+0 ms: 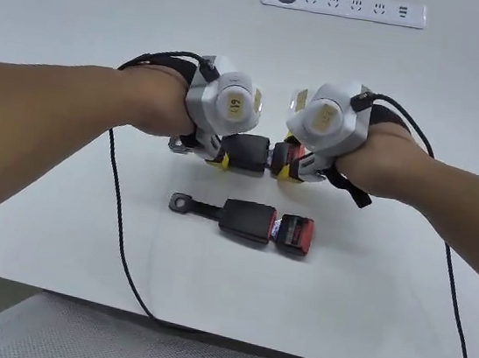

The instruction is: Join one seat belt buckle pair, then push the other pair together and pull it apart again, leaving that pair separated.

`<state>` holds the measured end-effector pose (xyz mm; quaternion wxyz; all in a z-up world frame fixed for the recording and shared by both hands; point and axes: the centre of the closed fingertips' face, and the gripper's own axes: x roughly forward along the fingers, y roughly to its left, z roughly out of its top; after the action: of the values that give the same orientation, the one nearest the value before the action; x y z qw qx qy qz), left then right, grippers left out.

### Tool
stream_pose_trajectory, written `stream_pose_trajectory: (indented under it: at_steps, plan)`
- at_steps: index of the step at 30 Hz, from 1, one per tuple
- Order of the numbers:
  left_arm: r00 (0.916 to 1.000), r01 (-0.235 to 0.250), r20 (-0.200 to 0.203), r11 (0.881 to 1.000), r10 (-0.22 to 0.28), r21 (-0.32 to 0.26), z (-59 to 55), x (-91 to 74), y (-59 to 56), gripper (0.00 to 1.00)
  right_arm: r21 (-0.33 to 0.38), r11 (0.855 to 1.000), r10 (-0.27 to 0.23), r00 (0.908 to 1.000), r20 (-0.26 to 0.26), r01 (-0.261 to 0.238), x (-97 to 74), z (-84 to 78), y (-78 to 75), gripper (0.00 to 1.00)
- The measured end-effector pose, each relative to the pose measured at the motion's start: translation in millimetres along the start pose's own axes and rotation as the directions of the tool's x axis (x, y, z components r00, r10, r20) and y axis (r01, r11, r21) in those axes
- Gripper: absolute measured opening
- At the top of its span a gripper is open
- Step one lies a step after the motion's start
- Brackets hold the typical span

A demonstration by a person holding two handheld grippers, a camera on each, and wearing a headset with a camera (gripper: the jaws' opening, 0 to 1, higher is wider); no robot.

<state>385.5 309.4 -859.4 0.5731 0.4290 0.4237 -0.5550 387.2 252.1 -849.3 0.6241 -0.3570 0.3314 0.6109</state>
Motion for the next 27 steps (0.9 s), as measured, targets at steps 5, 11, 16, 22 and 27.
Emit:
stream_pose_trajectory:
  at_steps: [5, 11, 16, 22, 27]
  plan:
    - [1.0, -0.002, -0.003, 1.0, 0.002, -0.011, 0.1, -0.8, -0.5, 0.3, 0.027, 1.0, 0.006, 0.9999, 0.012, -0.006, 0.0, 1.6, -0.6, 0.32]
    - [1.0, -0.002, 0.003, 1.0, 0.002, -0.022, -0.1, -1.5, -0.9, 0.3, 0.034, 0.999, 0.014, 0.9999, 0.009, -0.014, 1.4, 3.4, -1.4, 0.32]
    - [1.0, -0.002, 0.0, 1.0, 0.002, -0.017, 0.0, -2.0, -1.7, 0.3, 0.028, 1.0, 0.013, 0.9999, 0.008, -0.013, 1.6, 3.3, -1.1, 0.32]
    - [1.0, -0.005, 0.007, 1.0, 0.005, -0.018, 0.0, -2.6, -1.9, 0.3, 0.012, 1.0, 0.01, 0.9999, 0.002, -0.01, 1.1, 1.9, -0.7, 0.32]
    - [1.0, -0.004, 0.004, 1.0, 0.004, -0.008, 0.0, -2.5, -2.0, 0.3, 0.005, 1.0, 0.012, 0.9998, -0.012, -0.012, -0.1, -2.4, -0.5, 0.33]
